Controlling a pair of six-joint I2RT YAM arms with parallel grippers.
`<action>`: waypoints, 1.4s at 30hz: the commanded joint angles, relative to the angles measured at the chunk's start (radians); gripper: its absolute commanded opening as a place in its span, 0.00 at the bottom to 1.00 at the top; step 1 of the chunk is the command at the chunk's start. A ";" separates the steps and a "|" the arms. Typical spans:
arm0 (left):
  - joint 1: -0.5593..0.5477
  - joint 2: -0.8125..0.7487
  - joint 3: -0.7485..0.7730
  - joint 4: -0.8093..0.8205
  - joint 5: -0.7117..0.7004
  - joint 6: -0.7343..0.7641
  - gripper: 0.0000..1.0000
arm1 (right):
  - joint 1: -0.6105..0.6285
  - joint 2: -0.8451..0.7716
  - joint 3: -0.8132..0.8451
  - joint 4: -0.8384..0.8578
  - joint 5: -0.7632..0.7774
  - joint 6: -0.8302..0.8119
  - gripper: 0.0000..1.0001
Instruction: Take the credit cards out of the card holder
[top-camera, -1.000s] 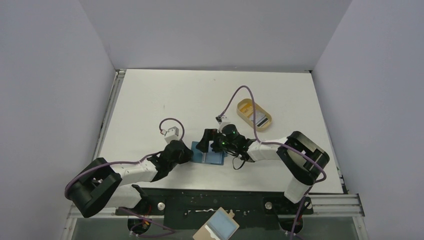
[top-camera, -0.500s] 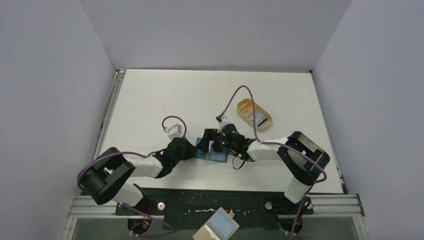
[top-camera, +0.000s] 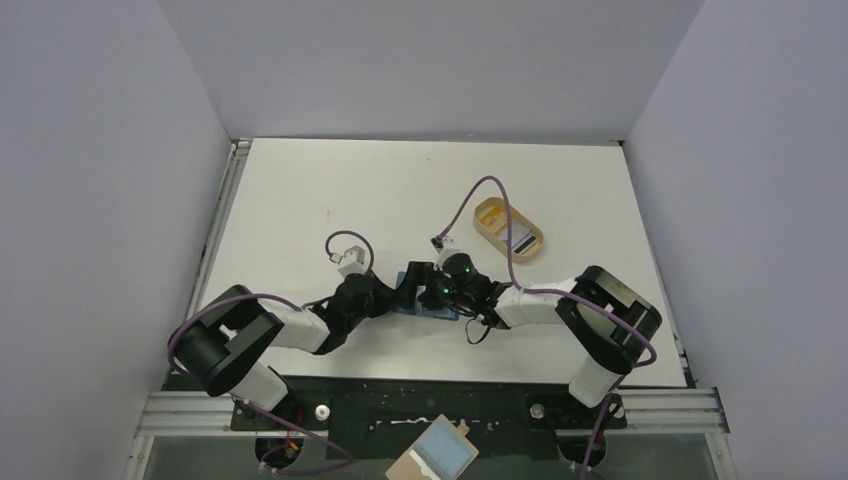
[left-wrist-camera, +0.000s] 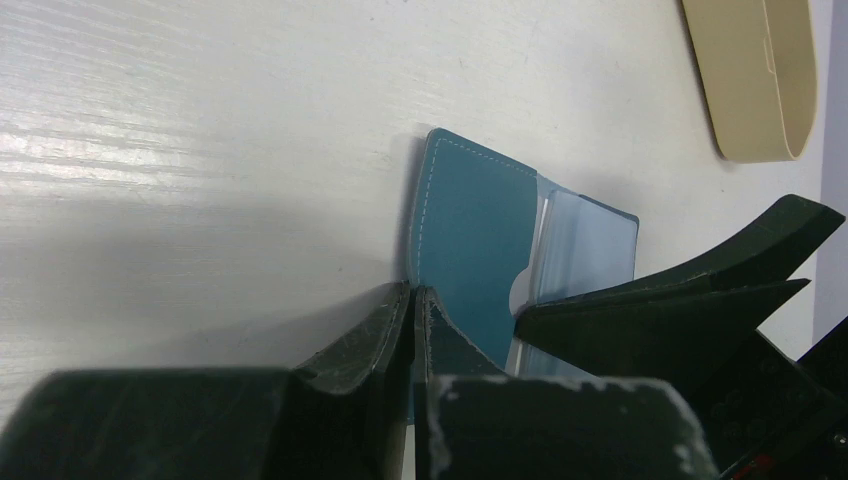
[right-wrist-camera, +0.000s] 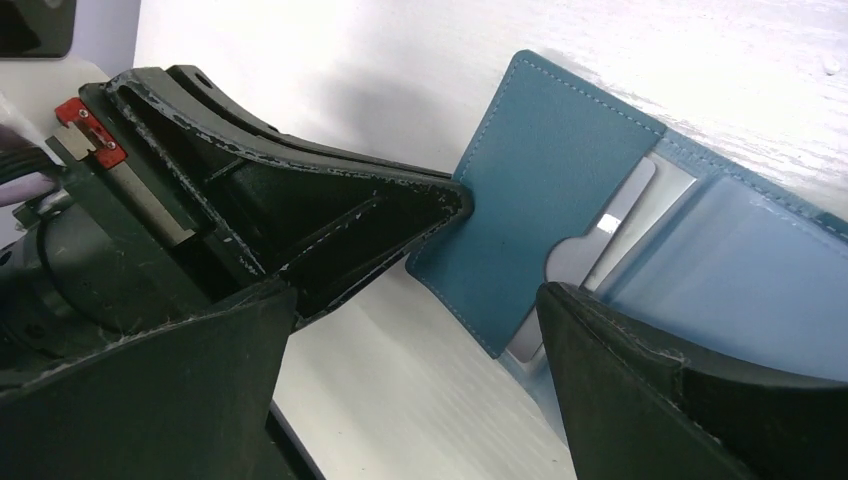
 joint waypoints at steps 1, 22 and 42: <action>0.002 0.052 -0.018 -0.129 0.020 0.020 0.00 | 0.030 -0.043 -0.021 0.115 -0.016 0.054 0.98; 0.003 0.034 -0.041 -0.111 0.019 0.018 0.00 | 0.116 -0.086 0.019 0.157 -0.016 0.074 0.98; 0.006 0.035 -0.051 -0.092 0.022 0.018 0.00 | 0.119 -0.098 0.021 0.209 -0.060 0.088 0.98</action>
